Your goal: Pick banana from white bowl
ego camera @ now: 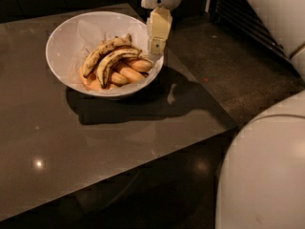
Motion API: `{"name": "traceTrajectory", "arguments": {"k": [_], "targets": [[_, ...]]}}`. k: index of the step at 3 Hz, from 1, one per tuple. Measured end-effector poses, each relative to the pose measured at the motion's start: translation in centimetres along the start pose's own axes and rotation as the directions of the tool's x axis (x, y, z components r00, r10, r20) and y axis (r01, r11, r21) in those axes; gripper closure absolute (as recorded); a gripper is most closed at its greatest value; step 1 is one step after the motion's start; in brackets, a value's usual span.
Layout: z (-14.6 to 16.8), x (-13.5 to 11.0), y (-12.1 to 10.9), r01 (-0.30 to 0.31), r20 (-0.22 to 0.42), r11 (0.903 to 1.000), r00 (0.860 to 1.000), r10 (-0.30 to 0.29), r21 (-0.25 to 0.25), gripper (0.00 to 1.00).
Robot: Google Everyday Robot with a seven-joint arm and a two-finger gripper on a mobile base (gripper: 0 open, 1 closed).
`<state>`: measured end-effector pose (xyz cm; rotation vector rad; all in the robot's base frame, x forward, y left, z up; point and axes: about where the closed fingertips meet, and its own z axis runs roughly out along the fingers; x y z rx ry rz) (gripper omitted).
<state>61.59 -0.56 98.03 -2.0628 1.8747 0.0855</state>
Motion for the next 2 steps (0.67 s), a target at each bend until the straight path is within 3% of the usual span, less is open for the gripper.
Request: {"name": "traceTrajectory", "arguments": {"k": [2], "targets": [[1.73,-1.17,-0.01,-0.025,0.014,0.9985,1.000,0.026,-0.049,0.16]]}}
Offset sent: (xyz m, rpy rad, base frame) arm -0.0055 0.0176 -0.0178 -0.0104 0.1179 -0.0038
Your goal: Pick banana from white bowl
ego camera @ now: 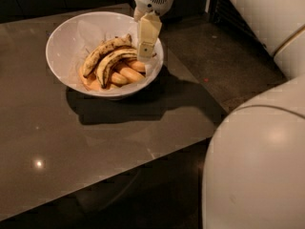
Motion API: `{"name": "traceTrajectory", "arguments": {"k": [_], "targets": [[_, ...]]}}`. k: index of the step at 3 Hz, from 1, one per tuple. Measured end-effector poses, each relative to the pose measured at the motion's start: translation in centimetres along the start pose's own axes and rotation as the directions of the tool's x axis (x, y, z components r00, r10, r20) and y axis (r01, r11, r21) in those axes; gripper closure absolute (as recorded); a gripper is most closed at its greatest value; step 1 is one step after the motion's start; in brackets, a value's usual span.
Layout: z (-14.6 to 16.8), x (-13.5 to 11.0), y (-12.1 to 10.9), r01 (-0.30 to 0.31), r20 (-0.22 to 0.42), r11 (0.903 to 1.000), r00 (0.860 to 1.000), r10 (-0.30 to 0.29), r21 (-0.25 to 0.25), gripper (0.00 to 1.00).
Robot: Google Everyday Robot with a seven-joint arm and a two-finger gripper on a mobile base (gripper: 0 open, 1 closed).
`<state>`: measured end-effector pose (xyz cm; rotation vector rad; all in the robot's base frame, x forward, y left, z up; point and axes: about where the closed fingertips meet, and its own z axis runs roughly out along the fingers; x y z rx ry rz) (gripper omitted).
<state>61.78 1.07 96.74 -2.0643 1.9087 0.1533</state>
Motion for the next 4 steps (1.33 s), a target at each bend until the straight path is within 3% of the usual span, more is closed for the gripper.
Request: {"name": "traceTrajectory", "arguments": {"k": [3,4], "targets": [[1.21,-0.91,-0.46,-0.030,-0.005,0.9993,1.000,0.030,-0.020,0.52],[1.54,-0.77,-0.45,-0.047,-0.010,0.9986,0.999,0.047,-0.025,0.49]]}}
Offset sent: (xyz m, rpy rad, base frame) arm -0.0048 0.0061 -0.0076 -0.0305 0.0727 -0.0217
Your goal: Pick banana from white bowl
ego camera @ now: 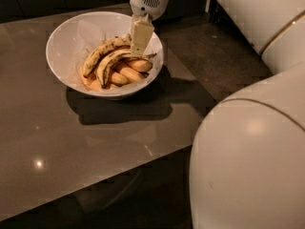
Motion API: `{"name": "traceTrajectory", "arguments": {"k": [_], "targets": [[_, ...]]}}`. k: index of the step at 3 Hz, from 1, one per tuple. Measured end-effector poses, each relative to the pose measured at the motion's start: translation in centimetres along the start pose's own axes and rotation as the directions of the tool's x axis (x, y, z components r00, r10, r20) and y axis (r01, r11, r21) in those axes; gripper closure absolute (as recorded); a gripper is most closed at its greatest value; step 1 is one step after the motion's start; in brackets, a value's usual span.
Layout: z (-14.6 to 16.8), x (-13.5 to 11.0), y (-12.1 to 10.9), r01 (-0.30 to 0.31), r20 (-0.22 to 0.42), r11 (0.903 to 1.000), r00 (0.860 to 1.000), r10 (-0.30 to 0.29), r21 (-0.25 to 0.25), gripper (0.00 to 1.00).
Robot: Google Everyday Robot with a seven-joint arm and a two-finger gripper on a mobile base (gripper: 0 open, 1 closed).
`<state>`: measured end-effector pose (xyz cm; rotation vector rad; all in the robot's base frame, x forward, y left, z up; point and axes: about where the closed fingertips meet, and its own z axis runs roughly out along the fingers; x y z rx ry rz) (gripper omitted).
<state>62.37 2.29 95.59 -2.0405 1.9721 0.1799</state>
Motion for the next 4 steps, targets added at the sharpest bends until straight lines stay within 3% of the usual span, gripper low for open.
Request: {"name": "traceTrajectory", "arguments": {"k": [2,3,4], "targets": [[2.3,0.5,-0.3,-0.030,-0.014,0.9984,0.999,0.029,-0.048,0.51],[3.3,0.6,-0.6,-0.036,-0.021,0.9971,0.999,0.035,-0.067,0.57],[3.3,0.6,-0.6,-0.036,-0.021,0.9971,0.999,0.035,-0.067,0.76]]}}
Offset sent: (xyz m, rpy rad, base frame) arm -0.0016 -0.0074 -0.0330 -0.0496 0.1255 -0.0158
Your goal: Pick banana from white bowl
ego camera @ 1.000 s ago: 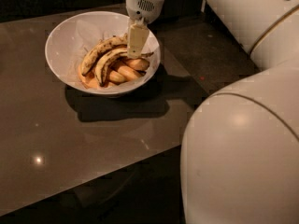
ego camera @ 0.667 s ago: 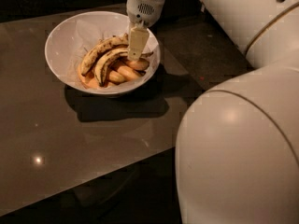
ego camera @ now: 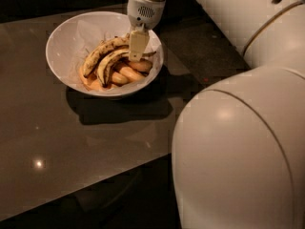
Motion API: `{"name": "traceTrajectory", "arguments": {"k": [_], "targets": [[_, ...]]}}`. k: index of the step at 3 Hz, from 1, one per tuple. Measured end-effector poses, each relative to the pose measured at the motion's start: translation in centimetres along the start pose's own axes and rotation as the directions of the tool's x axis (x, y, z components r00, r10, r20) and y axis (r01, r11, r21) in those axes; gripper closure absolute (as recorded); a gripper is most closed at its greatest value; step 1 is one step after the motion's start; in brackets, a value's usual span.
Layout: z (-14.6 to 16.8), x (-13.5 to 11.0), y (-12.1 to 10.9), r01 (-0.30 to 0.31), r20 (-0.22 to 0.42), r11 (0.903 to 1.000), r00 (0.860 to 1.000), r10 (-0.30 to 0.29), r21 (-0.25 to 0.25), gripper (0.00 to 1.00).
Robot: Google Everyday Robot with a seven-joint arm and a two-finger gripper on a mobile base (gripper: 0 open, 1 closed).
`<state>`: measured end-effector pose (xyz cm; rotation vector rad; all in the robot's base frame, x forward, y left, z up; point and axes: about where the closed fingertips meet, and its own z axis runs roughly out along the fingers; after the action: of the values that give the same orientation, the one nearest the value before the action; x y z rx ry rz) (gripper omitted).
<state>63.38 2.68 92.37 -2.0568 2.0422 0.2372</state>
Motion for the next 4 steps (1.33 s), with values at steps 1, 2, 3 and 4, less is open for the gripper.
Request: {"name": "traceTrajectory", "arguments": {"k": [1,2,3,4], "targets": [[0.3,0.1,-0.1,-0.002,-0.001,1.0000,1.000,0.002,-0.004,0.98],[0.3,0.1,-0.1,-0.002,0.000,1.0000,1.000,0.002,-0.003,1.00],[-1.1,-0.4,0.3,-0.005,0.021,0.9984,1.000,0.004,0.056,1.00],[-4.5,-1.6,1.7,-0.005,0.058,0.9913,0.998,-0.003,0.132,1.00]]}}
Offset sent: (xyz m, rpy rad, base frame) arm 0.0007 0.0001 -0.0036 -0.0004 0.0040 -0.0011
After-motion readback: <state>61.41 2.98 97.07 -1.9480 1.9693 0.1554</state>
